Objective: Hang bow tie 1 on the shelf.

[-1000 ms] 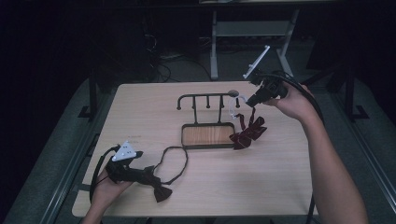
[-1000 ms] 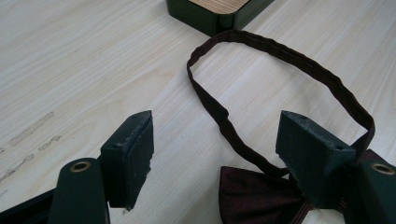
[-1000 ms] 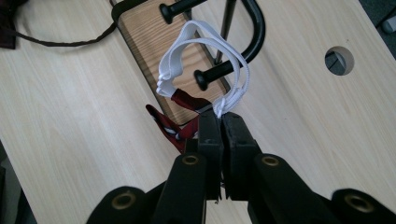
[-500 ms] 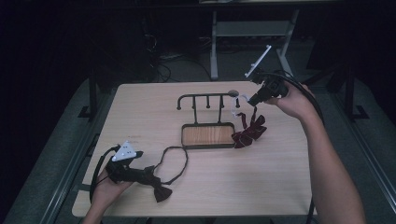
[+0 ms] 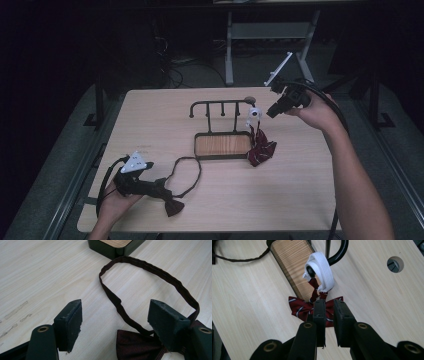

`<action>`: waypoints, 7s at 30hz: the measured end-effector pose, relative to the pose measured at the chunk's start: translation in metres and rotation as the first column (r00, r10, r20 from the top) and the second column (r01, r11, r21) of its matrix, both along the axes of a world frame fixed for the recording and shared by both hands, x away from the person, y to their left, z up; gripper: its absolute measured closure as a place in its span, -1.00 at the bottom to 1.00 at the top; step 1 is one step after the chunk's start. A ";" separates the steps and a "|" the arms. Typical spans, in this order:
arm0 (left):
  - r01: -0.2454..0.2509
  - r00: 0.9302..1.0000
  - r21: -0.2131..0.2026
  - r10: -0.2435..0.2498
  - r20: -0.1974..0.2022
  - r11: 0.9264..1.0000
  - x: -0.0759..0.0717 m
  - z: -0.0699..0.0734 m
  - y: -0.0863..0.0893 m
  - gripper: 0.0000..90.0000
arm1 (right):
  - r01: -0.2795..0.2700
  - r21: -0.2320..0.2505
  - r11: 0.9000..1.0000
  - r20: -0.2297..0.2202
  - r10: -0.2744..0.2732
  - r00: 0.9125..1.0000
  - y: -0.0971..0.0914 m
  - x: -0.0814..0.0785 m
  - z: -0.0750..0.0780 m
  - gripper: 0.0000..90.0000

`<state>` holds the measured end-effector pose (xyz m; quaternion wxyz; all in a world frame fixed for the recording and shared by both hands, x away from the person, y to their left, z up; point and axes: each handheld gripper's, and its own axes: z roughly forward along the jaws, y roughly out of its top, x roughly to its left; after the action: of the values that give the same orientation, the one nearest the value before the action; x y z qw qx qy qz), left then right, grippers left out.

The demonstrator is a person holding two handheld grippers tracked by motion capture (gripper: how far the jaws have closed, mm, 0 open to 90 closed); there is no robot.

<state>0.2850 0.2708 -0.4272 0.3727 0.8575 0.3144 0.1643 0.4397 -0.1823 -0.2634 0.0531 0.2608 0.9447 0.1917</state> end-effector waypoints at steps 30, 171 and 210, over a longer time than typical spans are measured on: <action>0.011 1.000 0.012 -0.011 -0.004 1.000 0.001 -0.001 0.000 -0.38 | -0.064 0.056 0.996 -0.022 0.065 0.998 0.000 -0.024 -0.021 0.64; 0.037 0.999 0.049 -0.035 -0.024 0.998 0.005 -0.001 -0.010 -0.34 | -0.025 0.239 0.971 -0.050 0.038 0.998 -0.034 -0.131 -0.150 -0.17; 0.134 0.973 0.174 -0.096 -0.208 0.976 0.069 0.008 -0.047 0.24 | -0.013 0.252 0.968 -0.037 0.023 0.999 -0.039 -0.138 -0.149 -0.20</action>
<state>0.3537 0.2237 -0.4193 0.2663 0.9176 0.2827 0.0849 0.3016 -0.2213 -0.4123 -0.0008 0.2607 0.9159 0.3053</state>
